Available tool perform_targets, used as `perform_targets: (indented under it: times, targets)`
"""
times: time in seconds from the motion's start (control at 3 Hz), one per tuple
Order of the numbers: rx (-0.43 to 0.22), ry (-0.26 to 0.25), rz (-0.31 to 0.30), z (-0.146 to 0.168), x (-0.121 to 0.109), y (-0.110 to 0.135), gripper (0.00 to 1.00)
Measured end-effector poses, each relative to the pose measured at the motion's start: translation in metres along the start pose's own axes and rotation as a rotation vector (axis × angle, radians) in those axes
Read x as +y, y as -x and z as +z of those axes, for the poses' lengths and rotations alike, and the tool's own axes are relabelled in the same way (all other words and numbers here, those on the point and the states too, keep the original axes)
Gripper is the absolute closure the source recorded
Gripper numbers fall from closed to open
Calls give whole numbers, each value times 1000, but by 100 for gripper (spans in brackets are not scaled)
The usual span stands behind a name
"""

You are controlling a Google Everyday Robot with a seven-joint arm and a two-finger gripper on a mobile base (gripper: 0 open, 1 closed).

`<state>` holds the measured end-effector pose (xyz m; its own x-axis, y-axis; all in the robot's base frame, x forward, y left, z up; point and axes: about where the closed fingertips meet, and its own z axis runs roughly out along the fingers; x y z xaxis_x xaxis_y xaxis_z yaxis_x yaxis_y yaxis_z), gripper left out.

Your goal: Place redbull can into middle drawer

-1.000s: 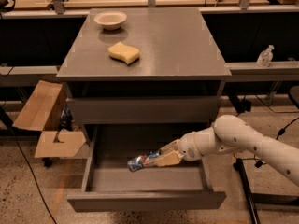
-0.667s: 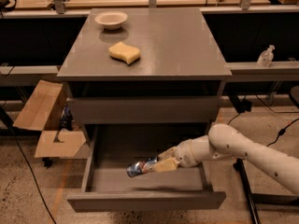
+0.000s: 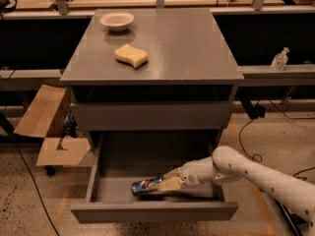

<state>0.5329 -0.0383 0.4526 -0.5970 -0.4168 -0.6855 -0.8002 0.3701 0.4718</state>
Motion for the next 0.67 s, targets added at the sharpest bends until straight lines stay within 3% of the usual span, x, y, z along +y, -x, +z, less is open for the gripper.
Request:
perform_targets:
  times: [0.33, 0.67]
  targets:
    - [5, 25, 43, 20, -13, -22, 84]
    - [5, 26, 54, 24, -18, -29, 63]
